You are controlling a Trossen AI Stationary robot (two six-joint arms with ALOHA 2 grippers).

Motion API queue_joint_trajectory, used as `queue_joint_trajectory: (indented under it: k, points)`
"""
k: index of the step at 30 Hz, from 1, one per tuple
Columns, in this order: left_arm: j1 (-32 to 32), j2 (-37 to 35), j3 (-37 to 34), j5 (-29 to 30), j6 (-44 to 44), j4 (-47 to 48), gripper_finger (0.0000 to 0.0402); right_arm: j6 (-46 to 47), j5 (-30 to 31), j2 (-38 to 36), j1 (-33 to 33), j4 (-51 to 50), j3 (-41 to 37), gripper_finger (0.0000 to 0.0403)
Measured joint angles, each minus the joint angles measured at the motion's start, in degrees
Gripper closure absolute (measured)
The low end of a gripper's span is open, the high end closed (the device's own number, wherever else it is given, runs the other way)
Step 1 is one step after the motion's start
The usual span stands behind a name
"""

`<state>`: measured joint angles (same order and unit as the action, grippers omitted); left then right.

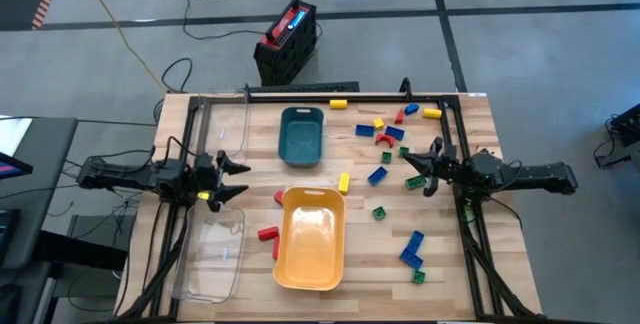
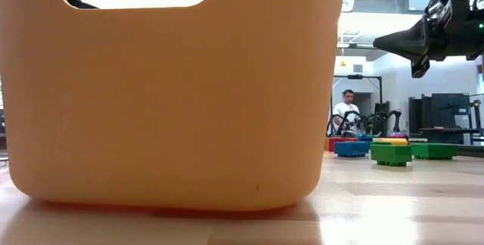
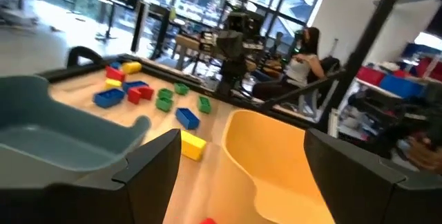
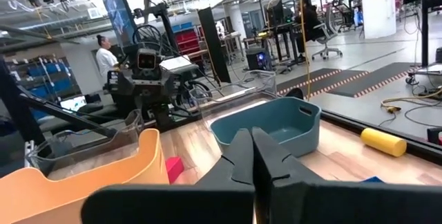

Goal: Sort blocks
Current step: Put the red rectangular wooden block into the blue bin

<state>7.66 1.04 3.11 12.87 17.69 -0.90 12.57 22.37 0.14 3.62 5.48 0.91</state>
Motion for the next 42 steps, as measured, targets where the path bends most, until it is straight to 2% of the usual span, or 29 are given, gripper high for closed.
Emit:
queue_joint_trajectory:
  k: [5, 9, 14, 18, 24, 34, 38, 42]
  points:
    - [0.0, 3.9, 8.1, 0.1, -2.8, 9.3, 0.0102, -2.7, 0.0, 2.4, 0.9, 4.5, 0.1, 0.0398]
    - [0.0, 11.8, 14.9, 1.4, -6.7, 18.4, 0.0102, -5.8, 0.3, 8.1, 2.9, 5.1, 3.1, 0.0398]
    - [0.0, 27.1, 23.3, 0.7, -10.9, 21.2, 0.0102, -9.7, 5.8, 19.7, 4.4, 5.1, 9.0, 0.0398]
    - [0.0, 40.3, 30.1, 2.6, -11.1, 25.5, 0.0102, -12.1, 6.9, 28.3, 3.1, 4.8, 11.7, 0.0392]
    - [-0.3, 55.6, 40.2, 3.0, -13.8, 36.8, 0.0102, -13.0, 7.3, 35.2, 1.8, 5.1, 15.4, 0.0333]
    - [-0.9, 69.8, 42.0, 0.9, -23.8, 35.4, 0.0102, -13.1, 6.1, 38.6, 4.6, 1.9, 21.2, 0.021]
    - [-2.8, 73.8, 42.0, -1.8, -26.7, 32.0, 0.0102, -13.2, 6.0, 38.6, 6.8, 1.7, 21.6, 0.0183]
    - [-5.5, 77.0, 42.0, -5.5, -28.4, 29.6, 0.0102, -13.1, 6.0, 38.6, 9.1, 1.5, 21.6, 0.0175]
